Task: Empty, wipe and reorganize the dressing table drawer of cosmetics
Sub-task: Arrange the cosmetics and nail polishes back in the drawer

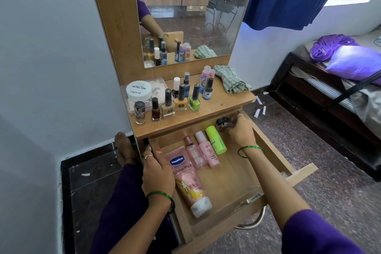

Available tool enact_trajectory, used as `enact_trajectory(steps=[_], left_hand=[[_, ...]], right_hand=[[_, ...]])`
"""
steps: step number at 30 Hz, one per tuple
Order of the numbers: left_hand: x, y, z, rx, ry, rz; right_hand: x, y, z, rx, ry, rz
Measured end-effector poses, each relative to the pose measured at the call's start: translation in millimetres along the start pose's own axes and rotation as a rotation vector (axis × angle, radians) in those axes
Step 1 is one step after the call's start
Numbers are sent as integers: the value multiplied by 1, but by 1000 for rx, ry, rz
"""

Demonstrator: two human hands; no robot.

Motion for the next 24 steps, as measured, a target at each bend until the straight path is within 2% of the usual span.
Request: enact_trajectory(steps=[3,6,11,17,24], left_hand=[[0,-1,0,0,1,0],[0,0,-1,-11,-6,3],[1,3,1,-25,-7,7],[0,0,-1,-14,-6,6],[0,0,-1,2,-13,0]], right_hand=[[-18,14,-11,-62,-159,64],[-33,39,-16,-223,-294,118],[-35,92,-16,-588,-205,45],[-27,107,-8,-592,-167,-104],[-36,104,-9,-551,-197,47]])
Point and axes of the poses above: each hand's wrist, its own z-axis towards the middle knuckle, its own x-axis out of the palm, y = z × x, the point moved 6 cm from there along z, towards the middle knuckle, and after that the axes turned 7 degrees about y, right-handed, at the moved point
